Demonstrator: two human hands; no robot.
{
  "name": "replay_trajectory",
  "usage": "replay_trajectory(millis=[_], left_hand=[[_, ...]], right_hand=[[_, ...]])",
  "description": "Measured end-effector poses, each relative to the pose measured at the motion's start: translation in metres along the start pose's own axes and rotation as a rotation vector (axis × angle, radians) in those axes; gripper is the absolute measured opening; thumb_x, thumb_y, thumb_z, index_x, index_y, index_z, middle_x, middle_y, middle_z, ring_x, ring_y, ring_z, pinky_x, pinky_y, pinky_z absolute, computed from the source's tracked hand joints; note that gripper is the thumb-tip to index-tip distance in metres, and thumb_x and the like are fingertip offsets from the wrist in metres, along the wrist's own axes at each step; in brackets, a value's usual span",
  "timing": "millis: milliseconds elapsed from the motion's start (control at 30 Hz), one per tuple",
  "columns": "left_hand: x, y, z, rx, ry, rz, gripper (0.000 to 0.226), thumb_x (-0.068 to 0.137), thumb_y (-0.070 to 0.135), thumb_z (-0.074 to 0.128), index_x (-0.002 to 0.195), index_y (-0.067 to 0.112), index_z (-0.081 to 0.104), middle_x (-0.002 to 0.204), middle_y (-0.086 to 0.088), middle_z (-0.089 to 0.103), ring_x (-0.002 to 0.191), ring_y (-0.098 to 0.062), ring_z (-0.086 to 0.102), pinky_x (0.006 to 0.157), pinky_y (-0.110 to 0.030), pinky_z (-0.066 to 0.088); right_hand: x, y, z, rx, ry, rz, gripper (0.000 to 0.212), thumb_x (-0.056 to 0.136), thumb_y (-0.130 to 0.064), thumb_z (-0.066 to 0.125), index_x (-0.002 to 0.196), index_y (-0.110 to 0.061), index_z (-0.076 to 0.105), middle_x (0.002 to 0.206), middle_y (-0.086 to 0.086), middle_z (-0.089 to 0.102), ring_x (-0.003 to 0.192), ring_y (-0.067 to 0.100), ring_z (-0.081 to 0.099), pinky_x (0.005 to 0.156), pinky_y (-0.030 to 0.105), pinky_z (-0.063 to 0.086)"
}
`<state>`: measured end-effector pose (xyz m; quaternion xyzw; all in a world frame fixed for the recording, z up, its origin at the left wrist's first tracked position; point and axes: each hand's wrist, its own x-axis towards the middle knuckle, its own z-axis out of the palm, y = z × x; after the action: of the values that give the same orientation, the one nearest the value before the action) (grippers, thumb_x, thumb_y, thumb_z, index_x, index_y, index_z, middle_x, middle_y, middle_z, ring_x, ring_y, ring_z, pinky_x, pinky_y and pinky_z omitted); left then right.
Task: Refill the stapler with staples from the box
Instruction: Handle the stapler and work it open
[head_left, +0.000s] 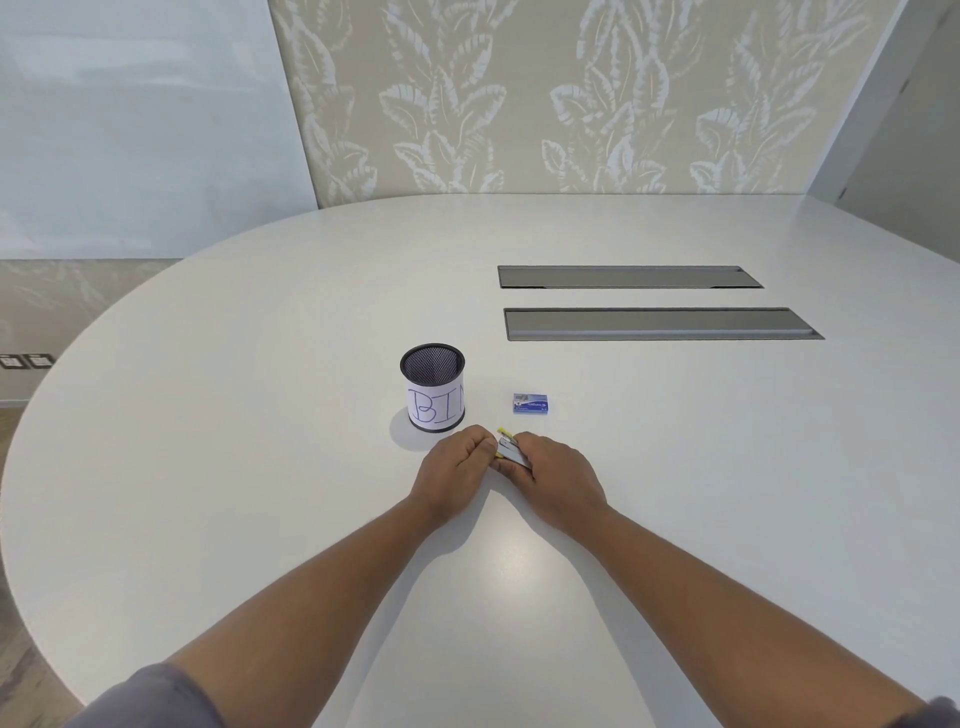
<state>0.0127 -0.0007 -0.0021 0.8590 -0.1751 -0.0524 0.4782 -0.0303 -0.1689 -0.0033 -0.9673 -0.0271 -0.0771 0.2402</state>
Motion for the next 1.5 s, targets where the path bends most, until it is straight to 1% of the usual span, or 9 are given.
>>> replay_trajectory(millis=[200, 267, 367, 500, 700, 867, 1033, 1267, 1500], left_hand=[[0.001, -0.002, 0.001, -0.004, -0.004, -0.001, 0.027, 0.093, 0.039, 0.04, 0.08, 0.021, 0.057, 0.078, 0.005, 0.065, 0.081, -0.022, 0.059, 0.081, -0.046, 0.049], [0.001, -0.003, 0.001, -0.014, -0.002, 0.001, 0.028, 0.094, 0.039, 0.041, 0.081, 0.02, 0.058, 0.08, 0.002, 0.067, 0.084, -0.023, 0.061, 0.081, -0.046, 0.049], [0.001, -0.002, 0.0, -0.01, -0.019, 0.007, 0.03, 0.093, 0.041, 0.043, 0.082, 0.019, 0.06, 0.076, 0.004, 0.065, 0.078, -0.02, 0.059, 0.079, -0.044, 0.049], [0.001, -0.003, 0.0, 0.007, -0.076, 0.032, 0.028, 0.091, 0.041, 0.047, 0.08, 0.02, 0.062, 0.07, 0.009, 0.063, 0.07, -0.011, 0.054, 0.075, -0.042, 0.05], [0.002, -0.005, 0.002, 0.024, -0.07, 0.056, 0.027, 0.09, 0.042, 0.049, 0.081, 0.022, 0.066, 0.083, 0.005, 0.069, 0.082, -0.016, 0.061, 0.078, -0.039, 0.05], [0.005, -0.006, 0.002, 0.066, -0.059, 0.058, 0.032, 0.09, 0.043, 0.051, 0.078, 0.019, 0.069, 0.077, 0.006, 0.06, 0.08, -0.012, 0.058, 0.077, -0.034, 0.047], [0.006, -0.006, 0.001, 0.045, -0.039, 0.033, 0.031, 0.088, 0.042, 0.053, 0.076, 0.018, 0.068, 0.076, 0.009, 0.058, 0.076, -0.012, 0.056, 0.077, -0.035, 0.047], [0.006, -0.006, 0.0, 0.008, -0.044, 0.02, 0.032, 0.086, 0.041, 0.053, 0.077, 0.017, 0.071, 0.079, 0.007, 0.061, 0.079, -0.013, 0.058, 0.078, -0.034, 0.048], [0.005, -0.004, 0.0, 0.003, -0.047, 0.01, 0.032, 0.086, 0.042, 0.052, 0.076, 0.018, 0.071, 0.081, 0.004, 0.063, 0.083, -0.017, 0.061, 0.08, -0.037, 0.049]], right_hand=[[0.0, 0.0, 0.0, -0.005, 0.005, -0.001, 0.041, 0.096, -0.062, 0.045, 0.083, -0.024, 0.045, 0.071, -0.008, 0.052, 0.071, 0.022, 0.053, 0.062, 0.037, 0.04], [0.0, -0.001, -0.001, 0.014, 0.034, 0.01, 0.041, 0.094, -0.065, 0.048, 0.104, -0.026, 0.056, 0.085, -0.008, 0.062, 0.08, 0.021, 0.059, 0.069, 0.036, 0.046], [-0.002, -0.006, -0.005, -0.004, 0.041, 0.028, 0.056, 0.091, -0.067, 0.05, 0.133, -0.03, 0.049, 0.098, -0.009, 0.068, 0.091, 0.021, 0.065, 0.076, 0.035, 0.049], [-0.003, -0.007, -0.005, -0.054, 0.037, 0.057, 0.05, 0.09, -0.066, 0.05, 0.121, -0.027, 0.048, 0.082, -0.012, 0.055, 0.077, 0.019, 0.055, 0.073, 0.035, 0.048], [0.0, -0.006, -0.005, -0.047, 0.054, 0.06, 0.039, 0.09, -0.056, 0.054, 0.113, -0.024, 0.051, 0.081, -0.013, 0.052, 0.074, 0.018, 0.05, 0.069, 0.033, 0.044], [0.004, -0.009, -0.008, -0.087, 0.027, 0.048, 0.035, 0.089, -0.053, 0.054, 0.106, -0.023, 0.053, 0.079, -0.007, 0.055, 0.072, 0.021, 0.047, 0.064, 0.032, 0.038], [0.008, -0.012, -0.01, -0.155, -0.043, -0.008, 0.036, 0.096, -0.049, 0.048, 0.078, -0.019, 0.038, 0.067, -0.003, 0.05, 0.067, 0.028, 0.047, 0.062, 0.037, 0.039], [0.009, -0.013, -0.011, -0.131, -0.039, -0.004, 0.035, 0.094, -0.049, 0.05, 0.079, -0.02, 0.036, 0.06, -0.005, 0.043, 0.063, 0.027, 0.045, 0.059, 0.035, 0.035], [0.01, -0.011, -0.01, -0.144, -0.06, -0.032, 0.036, 0.096, -0.049, 0.048, 0.079, -0.02, 0.037, 0.067, -0.004, 0.05, 0.065, 0.028, 0.047, 0.061, 0.037, 0.041]])
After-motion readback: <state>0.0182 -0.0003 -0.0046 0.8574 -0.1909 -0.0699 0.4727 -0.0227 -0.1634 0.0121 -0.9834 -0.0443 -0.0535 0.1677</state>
